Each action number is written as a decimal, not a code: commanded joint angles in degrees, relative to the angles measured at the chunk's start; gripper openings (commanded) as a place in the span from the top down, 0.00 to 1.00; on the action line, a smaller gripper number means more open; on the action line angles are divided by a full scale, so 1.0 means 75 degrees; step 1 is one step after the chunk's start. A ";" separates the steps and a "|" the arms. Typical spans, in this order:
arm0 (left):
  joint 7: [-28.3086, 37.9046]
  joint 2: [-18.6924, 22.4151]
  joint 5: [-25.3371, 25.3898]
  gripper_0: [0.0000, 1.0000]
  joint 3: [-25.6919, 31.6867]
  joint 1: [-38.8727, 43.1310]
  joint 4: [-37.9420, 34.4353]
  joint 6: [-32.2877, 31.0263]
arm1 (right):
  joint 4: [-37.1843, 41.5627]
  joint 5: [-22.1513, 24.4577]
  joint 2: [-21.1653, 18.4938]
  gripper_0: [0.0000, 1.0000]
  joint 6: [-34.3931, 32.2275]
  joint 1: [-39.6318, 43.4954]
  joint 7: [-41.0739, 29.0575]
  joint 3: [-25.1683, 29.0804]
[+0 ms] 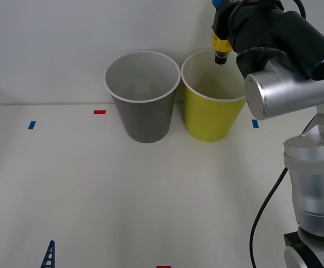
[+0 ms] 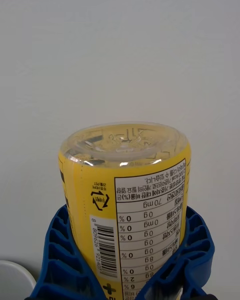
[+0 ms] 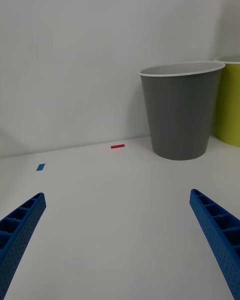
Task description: Put cans in the gray bin and PET bottles in the light green bin.
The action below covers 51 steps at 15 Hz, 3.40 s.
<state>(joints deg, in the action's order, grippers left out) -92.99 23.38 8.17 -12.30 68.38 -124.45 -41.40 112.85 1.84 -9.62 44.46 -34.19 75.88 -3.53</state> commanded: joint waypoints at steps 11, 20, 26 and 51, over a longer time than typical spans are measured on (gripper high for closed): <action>0.0000 0.0000 0.0000 0.00 0.0000 0.0000 0.0000 0.0000 | 0.0023 -0.0035 0.0064 0.00 -0.0174 0.0000 -0.0074 0.0166; 0.0000 0.0000 0.0000 0.00 0.0000 0.0000 0.0000 0.0000 | 0.0785 0.0235 0.0263 0.00 -0.0174 0.0668 0.0008 0.0494; 0.0000 0.0000 0.0000 0.00 0.0000 0.0000 0.0000 0.0000 | 0.3082 0.0305 0.0216 0.00 -0.0233 0.3199 0.0008 0.0506; 0.0000 0.0000 0.0000 0.00 0.0000 0.0000 0.0000 0.0000 | 0.1582 -0.0281 -0.1131 0.00 -0.9186 1.0230 0.0043 0.0518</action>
<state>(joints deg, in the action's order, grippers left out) -92.99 23.38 8.17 -12.30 68.38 -124.46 -41.40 124.73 -0.30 -17.86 -22.94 41.04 76.01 0.37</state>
